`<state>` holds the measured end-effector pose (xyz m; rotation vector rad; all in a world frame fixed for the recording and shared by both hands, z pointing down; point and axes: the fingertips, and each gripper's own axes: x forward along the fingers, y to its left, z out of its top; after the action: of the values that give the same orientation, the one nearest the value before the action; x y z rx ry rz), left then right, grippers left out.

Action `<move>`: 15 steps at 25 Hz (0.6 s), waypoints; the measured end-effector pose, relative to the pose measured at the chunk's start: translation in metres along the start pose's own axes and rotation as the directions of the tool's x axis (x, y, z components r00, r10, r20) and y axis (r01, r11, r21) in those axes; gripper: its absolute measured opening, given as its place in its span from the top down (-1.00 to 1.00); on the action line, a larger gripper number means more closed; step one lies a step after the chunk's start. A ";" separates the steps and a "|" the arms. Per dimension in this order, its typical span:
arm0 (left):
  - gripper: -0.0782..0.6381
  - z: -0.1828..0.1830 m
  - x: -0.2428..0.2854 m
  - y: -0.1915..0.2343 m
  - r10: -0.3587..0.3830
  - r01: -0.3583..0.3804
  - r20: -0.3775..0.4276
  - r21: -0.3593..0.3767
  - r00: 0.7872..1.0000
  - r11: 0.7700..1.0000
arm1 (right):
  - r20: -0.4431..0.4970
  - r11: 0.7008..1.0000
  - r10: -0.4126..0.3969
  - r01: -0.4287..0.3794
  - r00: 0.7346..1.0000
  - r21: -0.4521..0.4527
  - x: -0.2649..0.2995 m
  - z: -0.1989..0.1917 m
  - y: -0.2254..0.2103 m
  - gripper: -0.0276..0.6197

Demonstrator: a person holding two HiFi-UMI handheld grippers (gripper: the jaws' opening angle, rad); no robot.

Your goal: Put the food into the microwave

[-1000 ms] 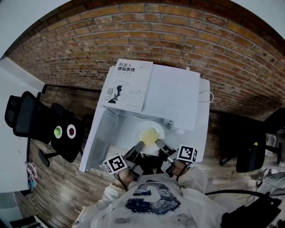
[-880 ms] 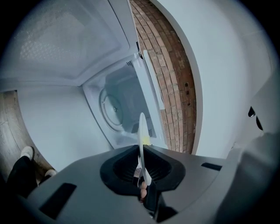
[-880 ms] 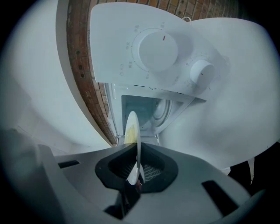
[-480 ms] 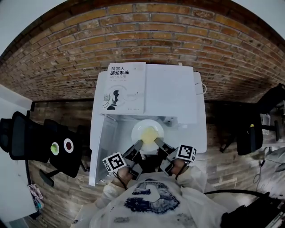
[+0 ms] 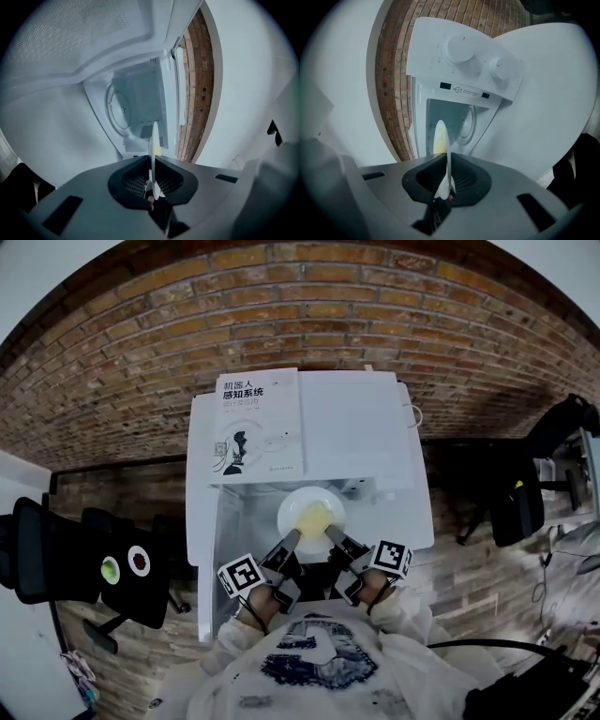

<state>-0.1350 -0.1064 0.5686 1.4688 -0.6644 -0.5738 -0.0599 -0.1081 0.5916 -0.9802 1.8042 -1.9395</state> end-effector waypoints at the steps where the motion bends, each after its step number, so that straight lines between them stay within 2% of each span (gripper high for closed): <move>1: 0.69 0.002 0.000 0.003 0.007 -0.007 -0.003 0.007 1.000 1.000 | 0.004 1.000 -0.004 0.004 1.000 0.000 0.001 0.001 -0.002 0.82; 6: 0.68 0.014 -0.002 0.035 0.112 -0.110 -0.015 0.088 0.994 0.990 | 0.001 0.999 -0.039 0.039 0.999 -0.016 0.013 0.006 -0.009 0.83; 15: 0.68 0.028 0.015 0.066 0.170 -0.171 0.021 0.080 0.985 0.982 | -0.024 0.997 -0.074 0.074 0.997 -0.006 0.037 0.024 -0.039 0.83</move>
<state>-0.1475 -0.1344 0.6347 1.4673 -0.8240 -0.4287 -0.0622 -0.1438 0.6384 -1.0431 1.8117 -1.9994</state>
